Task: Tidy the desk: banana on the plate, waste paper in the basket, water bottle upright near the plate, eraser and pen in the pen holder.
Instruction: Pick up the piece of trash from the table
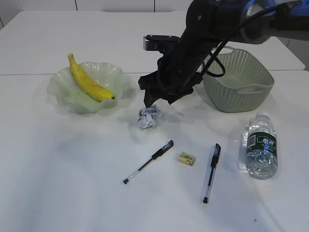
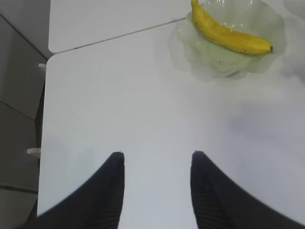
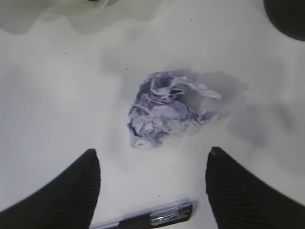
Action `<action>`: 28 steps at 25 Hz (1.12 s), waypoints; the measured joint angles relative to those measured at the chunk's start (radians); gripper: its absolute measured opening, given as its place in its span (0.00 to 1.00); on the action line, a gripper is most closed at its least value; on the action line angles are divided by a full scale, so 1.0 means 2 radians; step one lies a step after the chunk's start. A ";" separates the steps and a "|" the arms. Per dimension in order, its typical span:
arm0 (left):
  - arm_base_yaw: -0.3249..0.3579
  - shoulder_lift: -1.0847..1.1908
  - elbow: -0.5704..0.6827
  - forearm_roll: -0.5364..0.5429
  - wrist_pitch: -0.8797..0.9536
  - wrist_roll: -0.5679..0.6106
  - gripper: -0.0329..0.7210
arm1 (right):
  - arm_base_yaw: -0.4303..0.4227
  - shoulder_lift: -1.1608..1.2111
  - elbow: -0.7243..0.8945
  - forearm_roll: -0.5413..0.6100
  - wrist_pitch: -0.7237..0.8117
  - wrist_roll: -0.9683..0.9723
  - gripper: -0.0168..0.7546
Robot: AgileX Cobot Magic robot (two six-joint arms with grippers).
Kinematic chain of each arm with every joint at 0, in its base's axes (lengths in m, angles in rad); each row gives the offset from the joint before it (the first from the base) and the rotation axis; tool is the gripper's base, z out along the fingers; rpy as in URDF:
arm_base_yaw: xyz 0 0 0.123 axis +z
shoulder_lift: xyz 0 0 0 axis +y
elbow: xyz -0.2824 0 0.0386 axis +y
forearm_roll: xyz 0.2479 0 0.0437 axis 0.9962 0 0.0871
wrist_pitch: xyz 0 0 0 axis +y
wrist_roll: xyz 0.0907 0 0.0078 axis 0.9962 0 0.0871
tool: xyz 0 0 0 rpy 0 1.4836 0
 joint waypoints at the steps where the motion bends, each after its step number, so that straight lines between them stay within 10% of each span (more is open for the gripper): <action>1: 0.000 0.000 0.000 0.000 0.000 0.000 0.47 | 0.002 0.006 -0.006 -0.011 0.004 0.002 0.69; 28: 0.000 0.000 0.000 0.014 0.010 0.000 0.44 | 0.039 0.085 -0.124 -0.100 0.035 -0.071 0.66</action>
